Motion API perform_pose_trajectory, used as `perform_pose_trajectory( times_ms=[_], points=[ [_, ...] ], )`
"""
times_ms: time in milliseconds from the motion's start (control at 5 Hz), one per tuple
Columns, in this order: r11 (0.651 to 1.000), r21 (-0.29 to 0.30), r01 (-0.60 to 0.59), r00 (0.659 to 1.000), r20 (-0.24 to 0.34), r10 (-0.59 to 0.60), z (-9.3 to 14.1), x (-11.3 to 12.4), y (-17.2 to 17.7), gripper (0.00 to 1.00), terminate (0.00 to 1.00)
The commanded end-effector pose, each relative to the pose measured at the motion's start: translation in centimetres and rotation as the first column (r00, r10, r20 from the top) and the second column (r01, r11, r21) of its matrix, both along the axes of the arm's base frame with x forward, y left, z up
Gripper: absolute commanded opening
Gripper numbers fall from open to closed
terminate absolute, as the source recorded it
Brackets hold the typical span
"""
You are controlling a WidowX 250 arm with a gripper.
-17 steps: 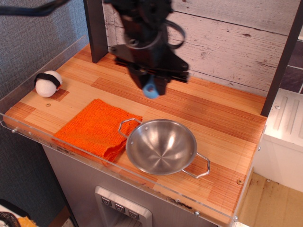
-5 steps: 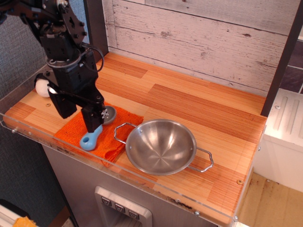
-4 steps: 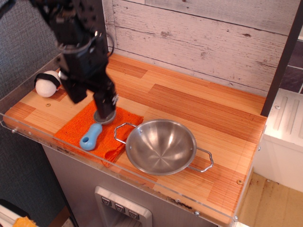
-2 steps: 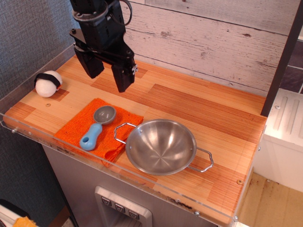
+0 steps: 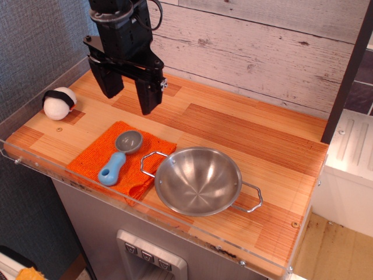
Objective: Place the spoon on the cloth.
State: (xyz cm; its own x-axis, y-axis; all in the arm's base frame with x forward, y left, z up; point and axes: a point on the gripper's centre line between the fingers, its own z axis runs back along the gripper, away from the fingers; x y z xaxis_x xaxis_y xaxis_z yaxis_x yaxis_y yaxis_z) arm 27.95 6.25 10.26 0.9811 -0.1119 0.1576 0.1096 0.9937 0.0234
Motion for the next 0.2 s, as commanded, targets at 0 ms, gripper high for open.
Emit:
perform_pose_trajectory(
  times_ms=[0],
  points=[
    [1.0, 0.012, 0.006, 0.999, 0.034, -0.006, 1.37, -0.06, 0.3, 1.0, 1.0]
  ],
)
